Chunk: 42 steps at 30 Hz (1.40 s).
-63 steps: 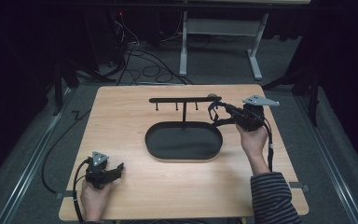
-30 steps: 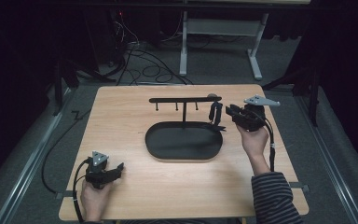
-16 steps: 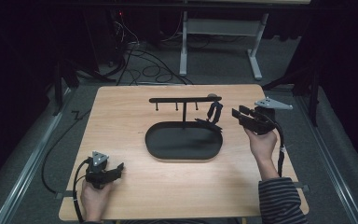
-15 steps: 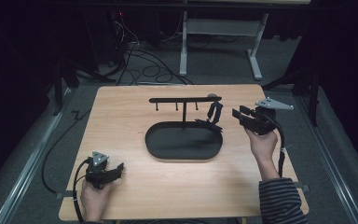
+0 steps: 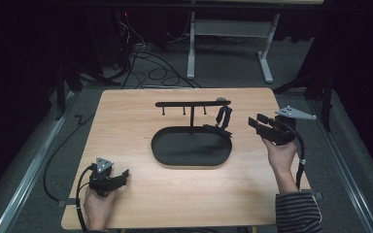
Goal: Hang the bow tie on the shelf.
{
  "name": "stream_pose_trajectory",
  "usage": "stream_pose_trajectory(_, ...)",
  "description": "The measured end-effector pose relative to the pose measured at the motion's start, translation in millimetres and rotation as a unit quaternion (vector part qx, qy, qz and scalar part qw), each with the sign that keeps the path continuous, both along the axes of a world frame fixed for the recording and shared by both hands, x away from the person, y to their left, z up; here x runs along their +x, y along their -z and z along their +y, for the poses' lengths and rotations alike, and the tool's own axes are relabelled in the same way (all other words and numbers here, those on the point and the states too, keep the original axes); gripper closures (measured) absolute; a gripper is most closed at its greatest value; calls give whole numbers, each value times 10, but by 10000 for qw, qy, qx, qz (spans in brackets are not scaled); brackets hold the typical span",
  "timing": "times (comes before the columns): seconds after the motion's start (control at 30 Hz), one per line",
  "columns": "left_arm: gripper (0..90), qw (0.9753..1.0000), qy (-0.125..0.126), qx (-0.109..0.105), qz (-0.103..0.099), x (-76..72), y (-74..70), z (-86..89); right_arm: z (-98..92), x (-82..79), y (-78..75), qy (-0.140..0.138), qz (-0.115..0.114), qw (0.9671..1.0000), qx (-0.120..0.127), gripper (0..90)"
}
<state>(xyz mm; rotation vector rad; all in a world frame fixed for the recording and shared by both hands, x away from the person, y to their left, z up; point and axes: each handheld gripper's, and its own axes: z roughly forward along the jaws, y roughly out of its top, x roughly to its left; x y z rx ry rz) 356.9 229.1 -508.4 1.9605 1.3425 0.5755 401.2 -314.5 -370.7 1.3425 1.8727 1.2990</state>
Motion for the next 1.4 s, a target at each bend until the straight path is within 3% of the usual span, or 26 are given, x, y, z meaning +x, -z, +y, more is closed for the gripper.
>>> stream_pose_trajectory(1.4,282,10000,-7,-6,-6,0,1,-2,-262,-414,134,102,75,9999,80,545)
